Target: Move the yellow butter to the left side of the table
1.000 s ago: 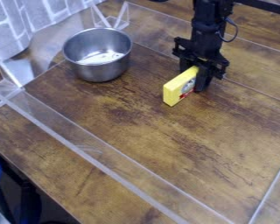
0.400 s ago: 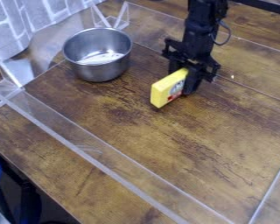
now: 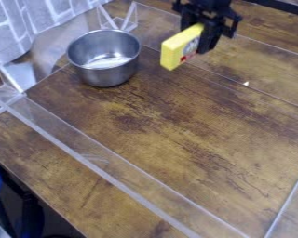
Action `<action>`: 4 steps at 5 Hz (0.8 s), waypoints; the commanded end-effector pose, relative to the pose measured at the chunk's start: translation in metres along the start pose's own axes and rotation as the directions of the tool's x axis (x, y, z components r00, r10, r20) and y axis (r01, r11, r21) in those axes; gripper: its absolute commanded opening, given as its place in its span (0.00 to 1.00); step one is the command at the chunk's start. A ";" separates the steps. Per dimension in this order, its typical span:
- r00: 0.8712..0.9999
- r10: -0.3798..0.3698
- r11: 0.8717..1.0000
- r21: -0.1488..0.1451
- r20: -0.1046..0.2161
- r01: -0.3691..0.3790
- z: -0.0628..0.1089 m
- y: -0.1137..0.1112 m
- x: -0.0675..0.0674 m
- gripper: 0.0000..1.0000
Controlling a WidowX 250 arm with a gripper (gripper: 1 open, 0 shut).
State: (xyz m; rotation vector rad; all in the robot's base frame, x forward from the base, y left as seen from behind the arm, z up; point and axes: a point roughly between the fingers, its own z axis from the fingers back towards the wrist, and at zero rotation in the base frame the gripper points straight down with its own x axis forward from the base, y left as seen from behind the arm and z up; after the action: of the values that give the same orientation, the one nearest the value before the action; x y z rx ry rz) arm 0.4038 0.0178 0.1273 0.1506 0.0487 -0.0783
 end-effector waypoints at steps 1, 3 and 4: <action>0.994 0.012 1.000 0.004 0.109 -0.012 0.026 0.006 -0.001 0.00; 0.997 0.010 1.000 -0.024 0.081 -0.008 -0.015 0.004 0.008 0.00; 0.998 0.017 0.999 -0.031 0.063 -0.015 -0.036 0.007 0.007 0.00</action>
State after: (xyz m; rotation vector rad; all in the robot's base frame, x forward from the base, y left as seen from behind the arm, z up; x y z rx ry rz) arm 0.4067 0.0249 0.0707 0.1154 0.0460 -0.0804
